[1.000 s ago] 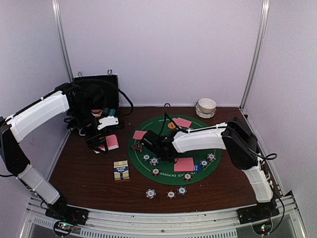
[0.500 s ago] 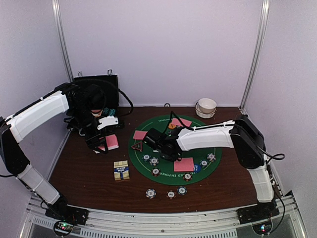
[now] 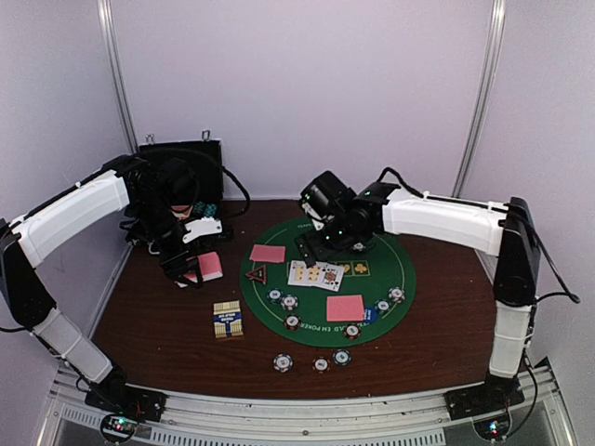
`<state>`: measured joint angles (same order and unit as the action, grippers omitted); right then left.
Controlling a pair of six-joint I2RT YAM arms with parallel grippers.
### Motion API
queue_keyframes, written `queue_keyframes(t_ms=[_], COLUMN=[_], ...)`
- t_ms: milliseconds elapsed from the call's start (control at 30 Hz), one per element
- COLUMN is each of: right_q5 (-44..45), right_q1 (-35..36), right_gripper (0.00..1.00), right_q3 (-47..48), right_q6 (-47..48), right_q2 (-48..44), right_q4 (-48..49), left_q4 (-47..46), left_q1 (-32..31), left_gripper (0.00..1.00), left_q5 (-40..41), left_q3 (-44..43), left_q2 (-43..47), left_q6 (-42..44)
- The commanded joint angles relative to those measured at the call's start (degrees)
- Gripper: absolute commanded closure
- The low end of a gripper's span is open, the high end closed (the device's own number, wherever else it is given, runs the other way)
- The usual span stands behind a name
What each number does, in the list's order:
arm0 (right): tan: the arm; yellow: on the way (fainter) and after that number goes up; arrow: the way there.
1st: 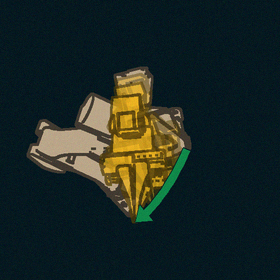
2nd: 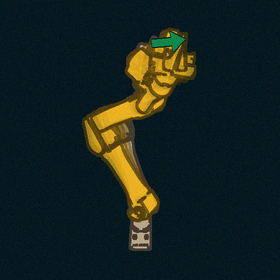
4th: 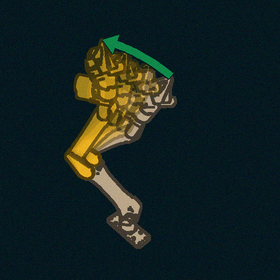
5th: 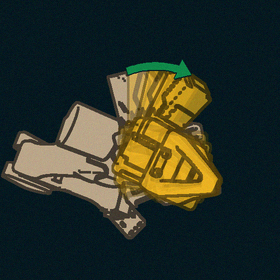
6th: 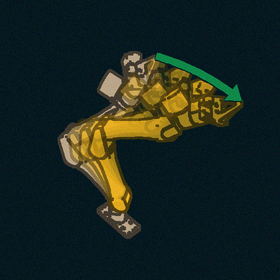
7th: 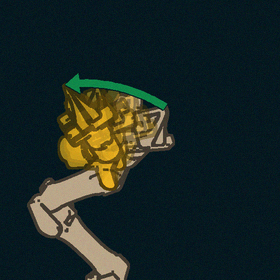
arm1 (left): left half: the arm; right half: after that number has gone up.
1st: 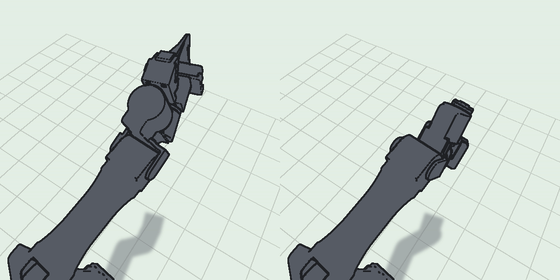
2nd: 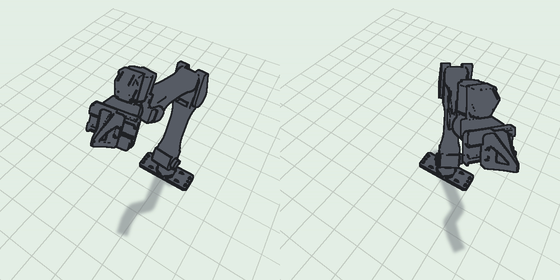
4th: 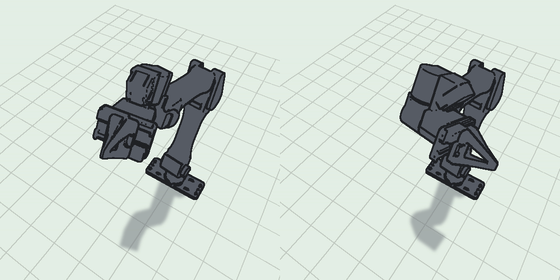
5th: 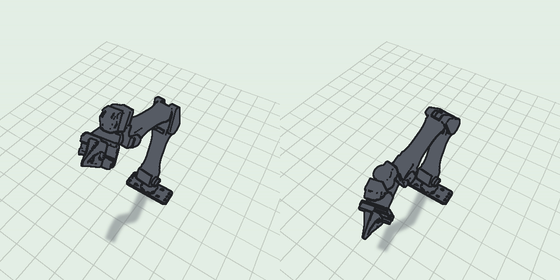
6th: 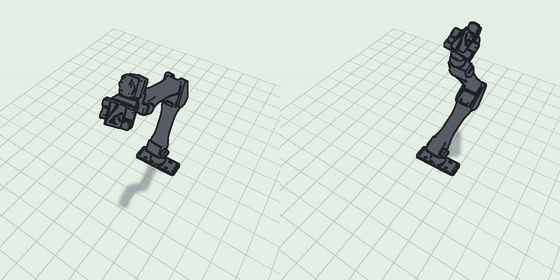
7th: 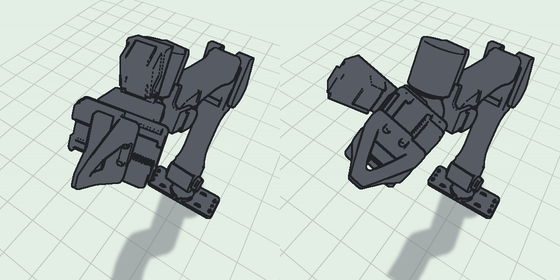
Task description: Distribute texas hold em gaming equipment
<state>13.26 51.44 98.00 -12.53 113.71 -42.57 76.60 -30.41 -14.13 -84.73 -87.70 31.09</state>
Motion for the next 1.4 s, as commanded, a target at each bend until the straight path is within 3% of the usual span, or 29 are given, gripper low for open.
queue_keyframes(t_ms=[0,167,300,667,1367], right_q5=[-27.05,-47.96,-56.68,-63.52,-64.59], right_q1=[-0.85,-0.86,-0.36,2.09,4.26], right_gripper=[0.04,0.01,0.00,0.01,0.05], right_q3=[1.46,-3.08,-7.62,-9.93,-3.26], right_q6=[-18.48,-34.28,-45.37,-59.81,-65.82], right_q2=[-5.65,-5.36,-3.49,2.82,10.74], right_q4=[5.63,18.51,31.98,53.91,62.05], left_q4=[-0.72,-1.25,-1.63,-1.73,-1.52], left_q1=[0.27,0.27,0.27,0.27,0.27], left_gripper=[1.00,1.00,1.00,1.00,1.00], left_q5=[-0.75,-0.99,-1.41,-1.65,-2.67], left_q3=[-0.67,-1.27,-1.32,-1.73,-3.42], left_q2=[0.96,0.34,0.38,0.36,-0.05], left_q6=[-0.58,-0.77,-1.03,-1.36,-1.88])
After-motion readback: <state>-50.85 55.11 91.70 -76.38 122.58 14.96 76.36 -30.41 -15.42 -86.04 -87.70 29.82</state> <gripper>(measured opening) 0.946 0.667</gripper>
